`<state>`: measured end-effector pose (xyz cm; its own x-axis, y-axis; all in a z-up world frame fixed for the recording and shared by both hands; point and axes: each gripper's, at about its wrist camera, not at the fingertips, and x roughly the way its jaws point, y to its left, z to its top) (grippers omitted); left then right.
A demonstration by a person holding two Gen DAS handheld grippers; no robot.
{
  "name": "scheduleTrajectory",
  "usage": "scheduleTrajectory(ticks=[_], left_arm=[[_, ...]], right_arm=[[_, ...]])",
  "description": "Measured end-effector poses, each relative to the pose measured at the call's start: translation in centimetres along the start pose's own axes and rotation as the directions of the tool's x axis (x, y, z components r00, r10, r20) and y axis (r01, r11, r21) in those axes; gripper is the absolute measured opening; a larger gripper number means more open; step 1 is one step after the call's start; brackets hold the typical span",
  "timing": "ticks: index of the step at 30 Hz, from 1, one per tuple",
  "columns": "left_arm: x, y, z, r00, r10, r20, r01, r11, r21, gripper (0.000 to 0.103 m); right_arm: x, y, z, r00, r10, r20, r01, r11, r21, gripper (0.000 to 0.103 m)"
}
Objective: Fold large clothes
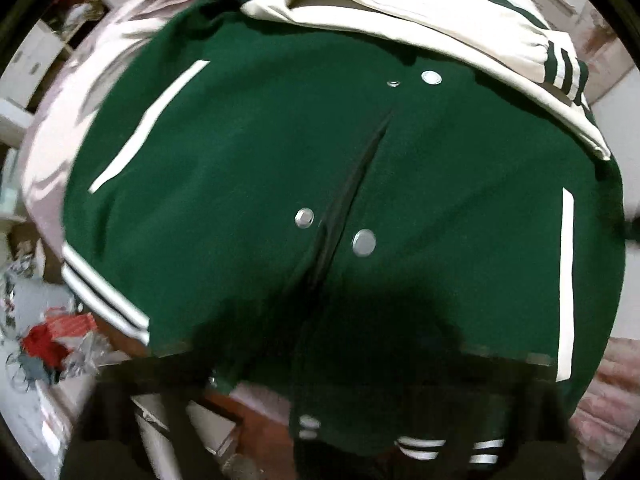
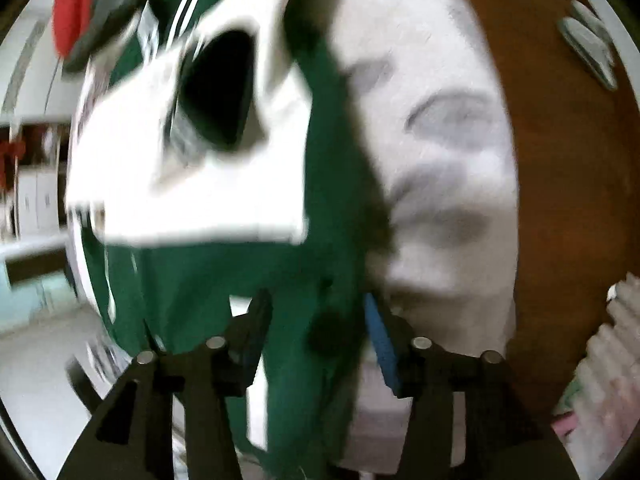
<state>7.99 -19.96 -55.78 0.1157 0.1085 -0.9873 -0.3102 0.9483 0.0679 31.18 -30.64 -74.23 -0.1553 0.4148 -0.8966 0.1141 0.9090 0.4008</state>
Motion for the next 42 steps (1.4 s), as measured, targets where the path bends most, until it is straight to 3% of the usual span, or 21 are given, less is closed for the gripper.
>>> scheduleTrajectory(ticks=[2, 3, 7, 10, 13, 17, 20, 22, 24, 28, 30, 33, 34, 36, 39, 42], left_arm=[[-0.6, -0.3, -0.9, 1.000, 0.023, -0.004, -0.023, 0.999, -0.023, 0.095], [-0.9, -0.9, -1.5, 0.999, 0.047, -0.008, -0.047, 0.999, -0.026, 0.095], [-3.7, -6.3, -3.5, 0.987, 0.156, 0.050, -0.159, 0.985, 0.067, 0.095], [-5.6, -12.2, -6.1, 0.971, 0.217, 0.101, -0.232, 0.958, 0.167, 0.095], [-6.6, -16.5, -7.5, 0.975, 0.195, 0.107, -0.215, 0.949, 0.231, 0.095], [-4.1, -21.5, -8.2, 0.984, 0.158, 0.086, -0.179, 0.923, 0.341, 0.095], [-1.2, -25.2, -10.1, 0.971, 0.222, 0.089, -0.237, 0.839, 0.490, 0.095], [0.7, -26.2, -11.8, 0.952, 0.287, 0.106, -0.295, 0.774, 0.560, 0.096], [1.2, -26.1, -12.4, 0.941, 0.300, 0.158, -0.335, 0.740, 0.583, 0.098], [0.9, -24.6, -10.9, 0.942, 0.299, 0.155, -0.334, 0.774, 0.538, 0.099], [0.2, -24.5, -10.5, 0.926, 0.321, 0.197, -0.376, 0.773, 0.511, 0.099], [-0.9, -23.0, -10.2, 0.926, 0.302, 0.227, -0.375, 0.799, 0.470, 0.093], [-1.2, -22.6, -10.1, 0.934, 0.280, 0.223, -0.354, 0.812, 0.464, 0.071], [-1.8, -22.2, -10.1, 0.938, 0.265, 0.223, -0.340, 0.824, 0.454, 0.045], [-3.3, -20.7, -9.3, 0.942, 0.231, 0.245, -0.317, 0.853, 0.415, 0.032], [-4.8, -20.2, -9.0, 0.940, 0.215, 0.266, -0.308, 0.870, 0.385, 0.029]], right_arm=[[3.6, 0.1, -1.8, 0.986, -0.117, -0.116, 0.107, 0.990, -0.087, 0.051], [5.7, -0.7, -2.9, 0.967, -0.207, -0.149, 0.188, 0.973, -0.132, 0.051], [4.2, -0.8, -3.6, 0.981, -0.154, -0.118, 0.142, 0.984, -0.107, 0.054], [1.3, -1.6, -4.1, 0.990, -0.118, -0.078, 0.114, 0.992, -0.054, 0.057], [-1.4, -3.3, -5.1, 0.989, -0.136, -0.056, 0.136, 0.991, -0.009, 0.059], [-4.0, -7.0, -7.0, 0.993, -0.108, -0.056, 0.111, 0.992, 0.054, 0.059], [-6.1, -10.7, -7.4, 0.990, -0.129, -0.049, 0.133, 0.987, 0.086, 0.059], [-6.5, -12.1, -7.6, 0.990, -0.134, -0.047, 0.139, 0.983, 0.123, 0.059], [-7.1, -13.6, -7.4, 0.992, -0.119, -0.043, 0.124, 0.981, 0.152, 0.059], [-9.0, -16.8, -5.3, 0.994, -0.105, -0.015, 0.106, 0.984, 0.144, 0.059], [-9.0, -16.4, -4.0, 0.997, -0.073, 0.014, 0.071, 0.990, 0.119, 0.059], [-8.3, -14.9, -1.1, 0.994, 0.087, 0.065, -0.091, 0.994, 0.060, 0.062], [-7.7, -14.3, 0.3, 0.984, 0.164, 0.067, -0.167, 0.985, 0.040, 0.069], [-6.1, -12.8, 3.3, 0.949, 0.308, 0.059, -0.310, 0.951, 0.013, 0.072], [-4.1, -10.4, 7.9, 0.898, 0.435, 0.061, -0.435, 0.900, -0.011, 0.079], [-2.8, -8.8, 11.7, 0.848, 0.521, 0.097, -0.522, 0.853, -0.016, 0.083]])
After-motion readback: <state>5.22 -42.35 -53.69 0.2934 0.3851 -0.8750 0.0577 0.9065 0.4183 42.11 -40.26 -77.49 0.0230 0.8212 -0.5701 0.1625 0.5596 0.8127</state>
